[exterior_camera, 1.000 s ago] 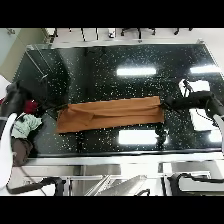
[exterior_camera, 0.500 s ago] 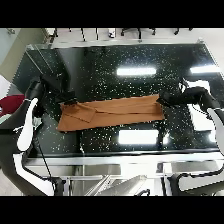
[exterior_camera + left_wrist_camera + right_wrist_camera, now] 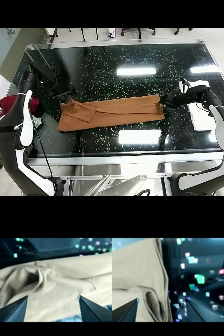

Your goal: Fold the shirts.

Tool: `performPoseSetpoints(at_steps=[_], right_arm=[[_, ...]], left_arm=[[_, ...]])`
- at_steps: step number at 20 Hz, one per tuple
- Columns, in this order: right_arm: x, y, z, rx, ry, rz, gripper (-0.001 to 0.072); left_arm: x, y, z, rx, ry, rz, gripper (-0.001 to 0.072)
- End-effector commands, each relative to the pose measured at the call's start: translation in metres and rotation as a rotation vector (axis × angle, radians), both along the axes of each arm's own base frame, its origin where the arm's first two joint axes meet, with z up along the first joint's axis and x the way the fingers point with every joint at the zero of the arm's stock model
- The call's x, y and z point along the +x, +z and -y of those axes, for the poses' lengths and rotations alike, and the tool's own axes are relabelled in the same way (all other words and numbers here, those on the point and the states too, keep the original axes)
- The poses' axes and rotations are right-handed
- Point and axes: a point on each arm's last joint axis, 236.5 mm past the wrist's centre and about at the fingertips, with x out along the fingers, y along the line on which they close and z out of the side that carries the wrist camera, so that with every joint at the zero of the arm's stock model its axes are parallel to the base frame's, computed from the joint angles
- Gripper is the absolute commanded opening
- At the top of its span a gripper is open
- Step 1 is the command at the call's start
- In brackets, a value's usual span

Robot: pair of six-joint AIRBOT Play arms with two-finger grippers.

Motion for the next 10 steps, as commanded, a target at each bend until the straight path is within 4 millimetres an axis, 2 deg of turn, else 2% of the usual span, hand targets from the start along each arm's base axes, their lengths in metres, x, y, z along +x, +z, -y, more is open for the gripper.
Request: performPoseSetpoints(at_steps=[1,3,4,5,6,7,8,9,10], right_arm=[[-0.011,-0.015,-0.017,0.097,0.047,-0.07,0.0636],[-0.011,-0.022,-0.024,0.143,0.052,-0.1,0.0491],[-0.012,-0.024,-0.029,0.164,0.059,-0.115,0.0453],[-0.013,-0.026,-0.036,0.192,0.074,-0.128,0.0363],[-0.015,-0.029,-0.04,0.209,0.09,-0.14,0.026],[-0.018,-0.034,-0.044,0.215,0.1,-0.155,0.0192],[-0.021,-0.038,-0.048,0.221,0.109,-0.169,0.0067],[-0.023,-0.04,-0.052,0.224,0.12,-0.178,0.0026],[-0.023,-0.04,-0.054,0.224,0.125,-0.178,0.0025]], left_arm=[[-0.006,0.036,-0.002,-0.002,-0.002,0.002,0.0694],[-0.005,0.053,0.005,-0.002,-0.011,0.053,0.0694],[-0.003,0.062,0.009,-0.004,-0.016,0.085,0.0693],[-0.002,0.069,0.014,-0.005,-0.023,0.111,0.0693],[-0.001,0.076,0.02,-0.007,-0.03,0.134,0.0631],[-0.001,0.08,0.028,-0.009,-0.045,0.151,0.0495],[-0.003,0.081,0.038,-0.011,-0.065,0.157,0.0382],[-0.006,0.08,0.049,-0.012,-0.098,0.158,0.0252],[-0.009,0.078,0.061,-0.012,-0.146,0.167,0.0095]])
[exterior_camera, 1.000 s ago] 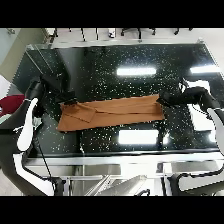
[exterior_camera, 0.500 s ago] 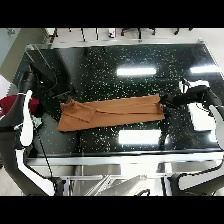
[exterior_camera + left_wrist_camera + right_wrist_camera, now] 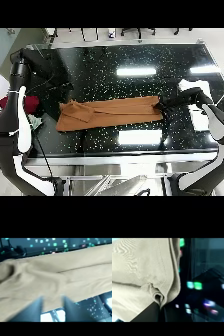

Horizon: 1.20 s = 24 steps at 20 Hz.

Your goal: Fold the shirts.

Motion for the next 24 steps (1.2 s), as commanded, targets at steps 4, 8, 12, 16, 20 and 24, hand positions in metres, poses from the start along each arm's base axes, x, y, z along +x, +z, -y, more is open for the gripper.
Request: performPoseSetpoints(at_steps=[4,8,12,16,20,24], right_arm=[[0.008,0.026,0.005,0.0,0.013,0.053,0.0023],[0.007,0.113,0.023,0.014,0.022,0.17,0.0023],[-0.01,0.204,0.021,0.016,0.071,0.299,0.0023],[-0.03,0.268,0.009,0.003,0.116,0.389,0.0024],[-0.04,0.298,0.004,-0.022,0.124,0.46,0.0023],[-0.048,0.296,0.002,-0.006,0.134,0.419,0.0023]], left_arm=[[-0.017,-0.022,0.095,-0.01,-0.189,0.059,0.0022],[-0.027,-0.085,0.175,-0.046,-0.249,0.108,0.0022],[-0.042,-0.142,0.284,-0.257,-0.231,0.076,0.0022],[-0.066,-0.175,0.349,-0.313,-0.305,0.024,0.0022],[-0.079,-0.182,0.385,-0.335,-0.325,0.014,0.0022],[-0.089,-0.176,0.384,-0.381,-0.29,-0.056,0.0022]])
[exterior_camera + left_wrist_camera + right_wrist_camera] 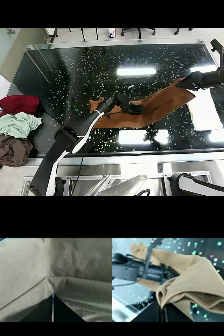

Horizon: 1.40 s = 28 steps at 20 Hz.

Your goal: Fold the shirts.

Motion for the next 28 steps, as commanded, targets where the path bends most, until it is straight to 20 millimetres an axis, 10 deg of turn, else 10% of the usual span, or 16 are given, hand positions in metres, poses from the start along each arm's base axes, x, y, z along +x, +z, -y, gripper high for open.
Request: performPoseSetpoints(at_steps=[1,6,10,15,18,20,21,24,28], right_arm=[[-0.007,0.005,-0.003,0.008,0.004,-0.014,0.0024],[-0.007,0.008,-0.007,0.041,-0.026,-0.049,0.0024],[0.002,0.02,-0.065,0.101,0.029,-0.024,0.0024],[0.028,-0.002,-0.24,0.161,0.141,0.085,0.0025],[0.03,-0.075,-0.38,0.176,0.134,0.147,0.0062],[0.022,-0.139,-0.441,0.147,0.09,0.183,0.0628],[0.016,-0.161,-0.451,0.135,0.089,0.156,0.0581],[0.03,-0.159,-0.405,0.07,0.138,0.101,0.0578],[0.077,-0.101,-0.249,0.06,0.05,0.003,0.0587]], left_arm=[[-0.008,0.011,0.004,-0.049,0.02,-0.079,0.0022],[0.026,0.137,-0.057,-0.126,-0.013,0.051,0.0022],[0.048,0.273,-0.171,-0.144,0.061,0.232,0.0022],[0.035,0.414,-0.305,-0.128,0.285,0.539,0.0022],[0.006,0.455,-0.34,-0.109,0.327,0.64,0.0022],[-0.012,0.471,-0.345,-0.106,0.327,0.681,0.0022],[-0.018,0.478,-0.345,-0.108,0.325,0.698,0.0022],[-0.036,0.491,-0.345,-0.107,0.311,0.735,0.0022],[-0.044,0.498,-0.345,-0.111,0.31,0.754,0.0022]])
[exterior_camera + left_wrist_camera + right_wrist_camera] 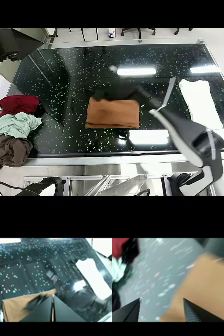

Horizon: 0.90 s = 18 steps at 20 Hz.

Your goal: Fold the shirts.

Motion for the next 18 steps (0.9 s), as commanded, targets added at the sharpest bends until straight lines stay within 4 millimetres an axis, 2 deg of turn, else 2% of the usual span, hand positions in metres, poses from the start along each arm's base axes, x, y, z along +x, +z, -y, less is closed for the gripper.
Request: performPoseSetpoints(at_steps=[1,2,3,4,5,7,8,9,11,14,16,18], right_arm=[[0.014,0.023,0.124,-0.049,-0.045,-0.108,0.0597],[0.013,0.021,0.164,-0.077,-0.074,-0.156,0.066],[0.008,0.01,0.204,-0.119,-0.105,-0.226,0.0703],[-0.001,-0.006,0.234,-0.152,-0.124,-0.299,0.0703],[-0.013,-0.025,0.258,-0.169,-0.145,-0.375,0.0703],[-0.034,-0.066,0.276,-0.165,-0.175,-0.47,0.0703],[-0.042,-0.086,0.277,-0.167,-0.186,-0.493,0.0703],[-0.047,-0.101,0.269,-0.14,-0.184,-0.507,0.0703],[-0.05,-0.117,0.244,-0.031,-0.167,-0.534,0.0703],[-0.059,-0.148,0.216,-0.026,-0.121,-0.598,0.0703],[-0.066,-0.161,0.195,-0.029,-0.092,-0.623,0.0703],[-0.067,-0.167,0.179,-0.043,-0.078,-0.612,0.0702]], left_arm=[[-0.009,0.005,-0.001,0.005,0.0,0.014,0.0022],[-0.009,0.005,-0.001,0.003,0.001,0.011,0.0022],[-0.009,0.005,-0.001,0.0,0.002,0.009,0.0022],[-0.009,0.005,-0.001,-0.004,0.003,0.004,0.0022],[-0.011,0.004,-0.001,-0.002,0.0,-0.001,0.0022],[-0.014,0.001,0.0,0.007,-0.007,-0.016,0.0022],[-0.014,0.001,0.0,0.004,-0.006,-0.019,0.0022],[-0.014,0.001,0.0,0.002,-0.004,-0.02,0.0022],[-0.015,0.0,0.0,-0.004,-0.001,-0.032,0.0022],[-0.016,-0.002,0.0,-0.002,-0.004,-0.043,0.0022],[-0.016,-0.002,0.0,-0.002,-0.003,-0.043,0.0022],[-0.016,-0.002,0.0,-0.002,-0.003,-0.044,0.0022]])
